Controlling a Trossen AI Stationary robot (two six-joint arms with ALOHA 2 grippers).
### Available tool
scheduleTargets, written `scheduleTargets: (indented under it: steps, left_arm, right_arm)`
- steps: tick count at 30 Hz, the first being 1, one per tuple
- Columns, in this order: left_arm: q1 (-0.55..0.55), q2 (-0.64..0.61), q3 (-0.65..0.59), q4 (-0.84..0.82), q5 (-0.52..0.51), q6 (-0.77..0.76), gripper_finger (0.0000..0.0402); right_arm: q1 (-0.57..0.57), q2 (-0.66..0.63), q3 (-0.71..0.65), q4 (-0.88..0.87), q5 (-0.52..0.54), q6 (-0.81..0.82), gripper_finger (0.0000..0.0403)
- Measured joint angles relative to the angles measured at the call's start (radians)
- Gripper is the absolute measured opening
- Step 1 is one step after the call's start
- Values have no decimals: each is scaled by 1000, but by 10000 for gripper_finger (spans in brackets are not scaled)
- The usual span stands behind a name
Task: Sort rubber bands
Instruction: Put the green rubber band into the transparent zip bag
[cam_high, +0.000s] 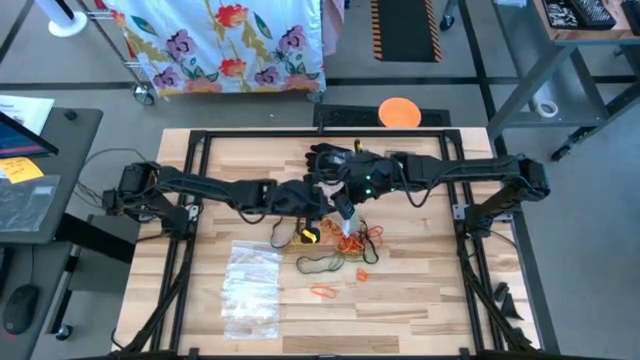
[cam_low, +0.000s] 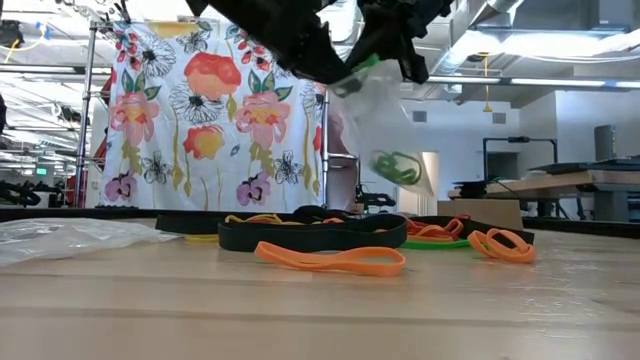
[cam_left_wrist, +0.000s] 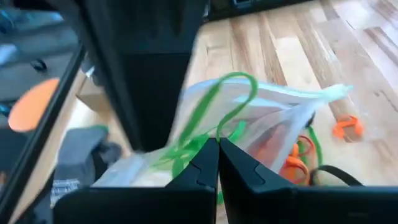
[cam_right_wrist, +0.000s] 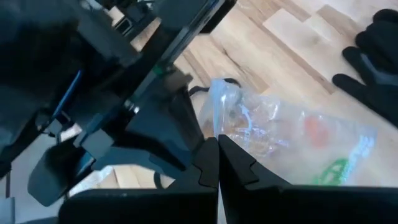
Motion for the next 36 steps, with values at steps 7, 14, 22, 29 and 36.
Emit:
scheduleTargets:
  steps: [7, 14, 22, 29, 36]
  left_arm:
    - [10, 3, 118, -261, 88, -83, 0]
    - [36, 3, 162, -383, 163, -89, 0]
    - [65, 4, 161, -327, 316, -98, 10]
    - [60, -29, 161, -289, 293, -69, 93]
    - [58, -132, 161, -299, 265, 34, 146]
  right_arm:
    - [1, -1, 0, 1, 0, 16, 0]
    - [-4, -1, 0, 9, 0, 38, 0]
    - [-6, -1, 0, 9, 1, 42, 0]
    - [-6, -1, 0, -2, 2, 37, 0]
    - [-18, -6, 0, -29, -21, 10, 0]
